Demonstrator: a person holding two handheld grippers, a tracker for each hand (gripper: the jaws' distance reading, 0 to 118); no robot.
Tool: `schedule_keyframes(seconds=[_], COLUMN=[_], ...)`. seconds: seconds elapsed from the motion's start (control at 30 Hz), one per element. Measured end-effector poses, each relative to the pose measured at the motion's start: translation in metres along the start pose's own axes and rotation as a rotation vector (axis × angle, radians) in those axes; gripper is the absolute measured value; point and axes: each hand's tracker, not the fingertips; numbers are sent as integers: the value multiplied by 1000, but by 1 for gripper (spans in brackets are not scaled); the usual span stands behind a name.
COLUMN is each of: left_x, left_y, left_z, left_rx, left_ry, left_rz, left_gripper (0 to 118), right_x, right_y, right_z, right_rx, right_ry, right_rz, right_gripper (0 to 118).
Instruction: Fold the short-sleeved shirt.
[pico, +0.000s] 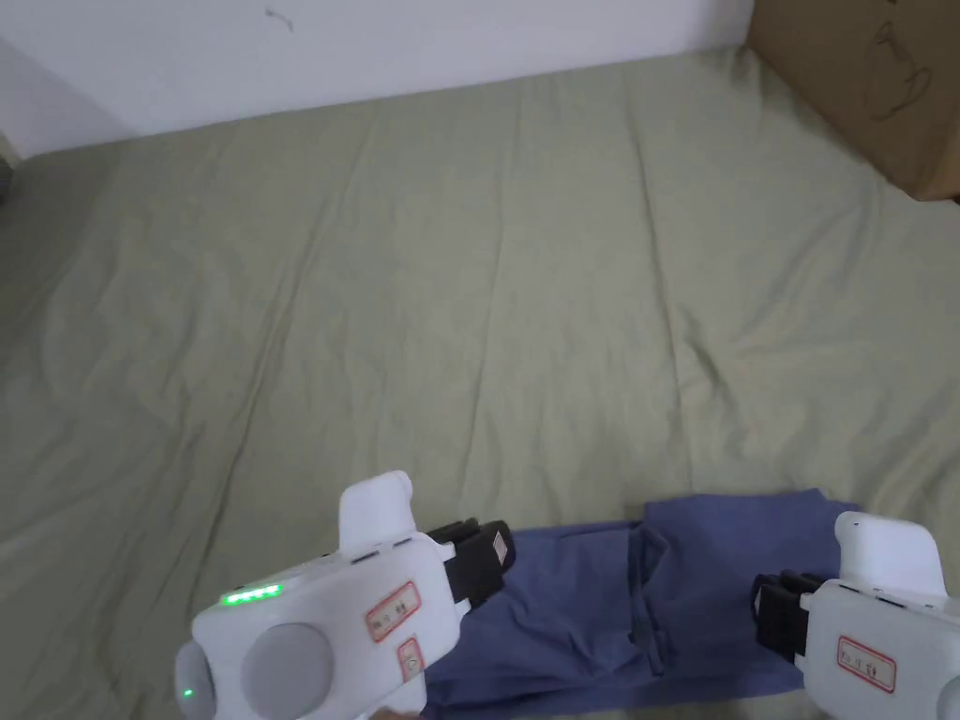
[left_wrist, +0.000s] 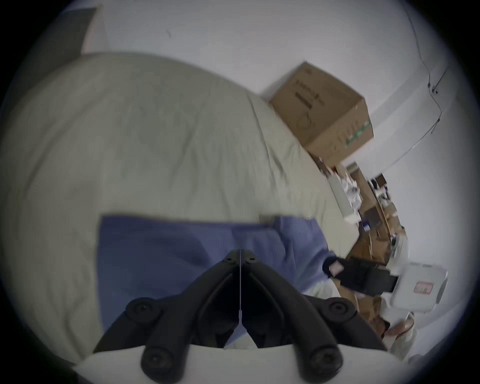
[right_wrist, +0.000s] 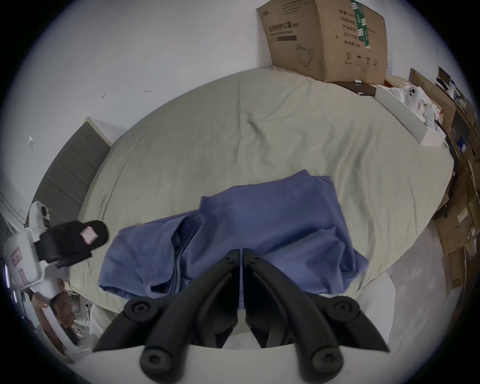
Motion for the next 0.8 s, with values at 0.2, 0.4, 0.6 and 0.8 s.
schedule_keyframes(seconds=[0.2,0.4,0.6,0.8], left_x=[15,28,-38,-135], left_y=[-37,-51,-21,-22], left_z=[-43,-44,18,75], left_rx=[-240,-290,-105,7], left_ry=[-187,-239,-317,-263], left_rz=[-18,-68,226,430], left_gripper=[0,1,118,118], right_x=[-9,-15,-32,-60], right_y=[-2,-1,0,1], right_z=[2,3,1,-7], right_rx=[-6,-15,-26,-45], right_ry=[9,-7,-4,16], right_rz=[28,49,97,166], right_gripper=[3,3,3,3])
